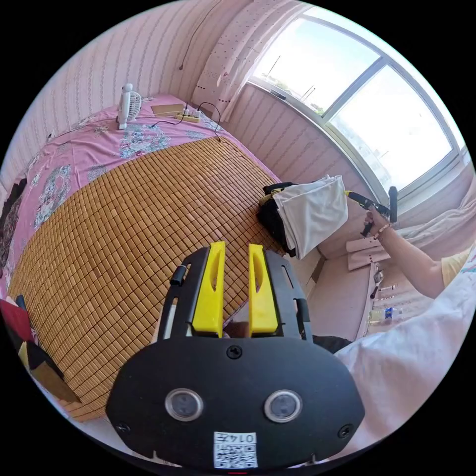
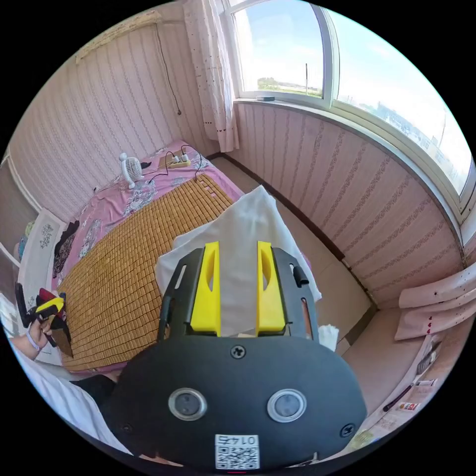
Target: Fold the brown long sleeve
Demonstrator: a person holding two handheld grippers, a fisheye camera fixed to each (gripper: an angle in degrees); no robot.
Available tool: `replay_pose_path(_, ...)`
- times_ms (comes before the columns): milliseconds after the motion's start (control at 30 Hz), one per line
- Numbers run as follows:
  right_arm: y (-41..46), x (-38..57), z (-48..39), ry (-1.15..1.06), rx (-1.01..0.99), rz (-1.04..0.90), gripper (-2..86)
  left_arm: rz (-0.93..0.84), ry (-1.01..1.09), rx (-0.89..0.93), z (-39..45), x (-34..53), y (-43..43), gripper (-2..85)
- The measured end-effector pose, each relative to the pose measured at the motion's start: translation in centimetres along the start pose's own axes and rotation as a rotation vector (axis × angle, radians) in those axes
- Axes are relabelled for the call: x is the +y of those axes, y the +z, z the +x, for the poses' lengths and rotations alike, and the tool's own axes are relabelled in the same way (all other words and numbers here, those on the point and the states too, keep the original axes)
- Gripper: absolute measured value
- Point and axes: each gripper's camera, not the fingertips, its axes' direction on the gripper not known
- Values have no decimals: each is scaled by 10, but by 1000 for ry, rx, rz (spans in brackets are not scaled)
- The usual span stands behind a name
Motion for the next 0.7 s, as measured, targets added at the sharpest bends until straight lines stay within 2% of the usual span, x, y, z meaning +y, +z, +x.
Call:
replay_pose_path(200, -7, 3, -51, -31, -56, -17, 104, 45, -54, -9, -5, 35, -41, 78)
replay_pose_path(300, -16, 41, -109, -172, -72, -39, 91, 108, -56, -15, -7, 50, -67, 69)
replay_pose_path(433, -23, 90, -220, -365, 3, -55, 84, 237, -44, -142, -24, 86, -122, 6)
replay_pose_path(700, -1, 116, -439, -808, -356, -161, 71, 385, -376, -359, -145, 232, -223, -5)
